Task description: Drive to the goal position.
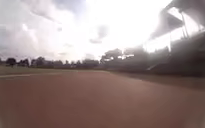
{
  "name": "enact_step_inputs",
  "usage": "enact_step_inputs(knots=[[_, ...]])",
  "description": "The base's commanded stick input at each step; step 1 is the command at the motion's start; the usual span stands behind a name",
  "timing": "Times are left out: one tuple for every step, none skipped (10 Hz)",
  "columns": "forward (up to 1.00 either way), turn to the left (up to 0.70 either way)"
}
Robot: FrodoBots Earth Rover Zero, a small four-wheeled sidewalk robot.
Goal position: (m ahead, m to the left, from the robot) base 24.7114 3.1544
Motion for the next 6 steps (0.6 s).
enact_step_inputs(knots=[[0.70,0.00],[0.70,0.00],[0.70,0.00],[0.70,0.00],[0.70,0.00],[0.70,0.00]])
